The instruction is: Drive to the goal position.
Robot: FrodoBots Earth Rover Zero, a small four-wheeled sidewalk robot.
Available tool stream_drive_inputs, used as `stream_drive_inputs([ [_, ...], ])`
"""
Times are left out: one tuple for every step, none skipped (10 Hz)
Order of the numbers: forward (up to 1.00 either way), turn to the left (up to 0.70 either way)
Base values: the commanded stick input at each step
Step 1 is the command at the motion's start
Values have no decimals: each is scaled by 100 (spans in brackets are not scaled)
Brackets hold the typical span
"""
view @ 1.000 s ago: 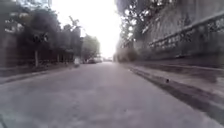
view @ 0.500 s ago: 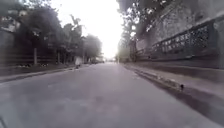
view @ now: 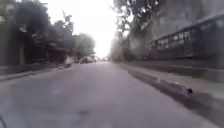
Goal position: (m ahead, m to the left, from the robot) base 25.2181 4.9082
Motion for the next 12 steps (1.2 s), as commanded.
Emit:
stream_drive_inputs([
  [100,0],
  [100,0],
  [100,0],
  [100,0],
  [100,0],
  [100,0],
  [100,0],
  [100,0],
  [100,0],
  [100,0],
  [100,0],
  [100,0],
])
